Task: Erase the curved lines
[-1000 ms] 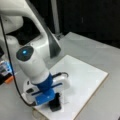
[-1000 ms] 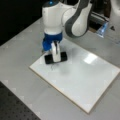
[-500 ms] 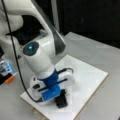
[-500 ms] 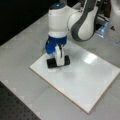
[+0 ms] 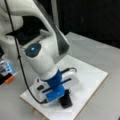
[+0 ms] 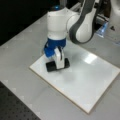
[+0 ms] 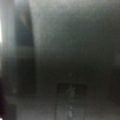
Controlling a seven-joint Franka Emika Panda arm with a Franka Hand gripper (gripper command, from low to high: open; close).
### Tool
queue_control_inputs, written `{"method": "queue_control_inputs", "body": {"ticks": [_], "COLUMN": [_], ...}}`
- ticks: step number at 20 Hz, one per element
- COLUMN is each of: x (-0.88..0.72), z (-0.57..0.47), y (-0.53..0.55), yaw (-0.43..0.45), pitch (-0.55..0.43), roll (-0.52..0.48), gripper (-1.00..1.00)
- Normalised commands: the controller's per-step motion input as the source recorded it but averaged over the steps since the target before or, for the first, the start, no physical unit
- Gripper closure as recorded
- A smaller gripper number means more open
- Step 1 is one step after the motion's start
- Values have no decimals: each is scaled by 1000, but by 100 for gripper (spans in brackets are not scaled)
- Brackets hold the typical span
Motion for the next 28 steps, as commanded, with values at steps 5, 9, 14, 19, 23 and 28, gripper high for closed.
{"method": "queue_control_inputs", "body": {"ticks": [5, 9, 14, 19, 23, 28], "x": [715, 667, 673, 724, 751, 782], "z": [-651, -671, -698, -747, -787, -808], "y": [-142, -97, 36, 103, 35, 4], "yaw": [24, -25, -70, -110, -140, -154], "pitch": [69, 65, 61, 53, 50, 42], "roll": [240, 248, 260, 273, 263, 258], "gripper": [100, 100, 100, 100, 100, 100]}}
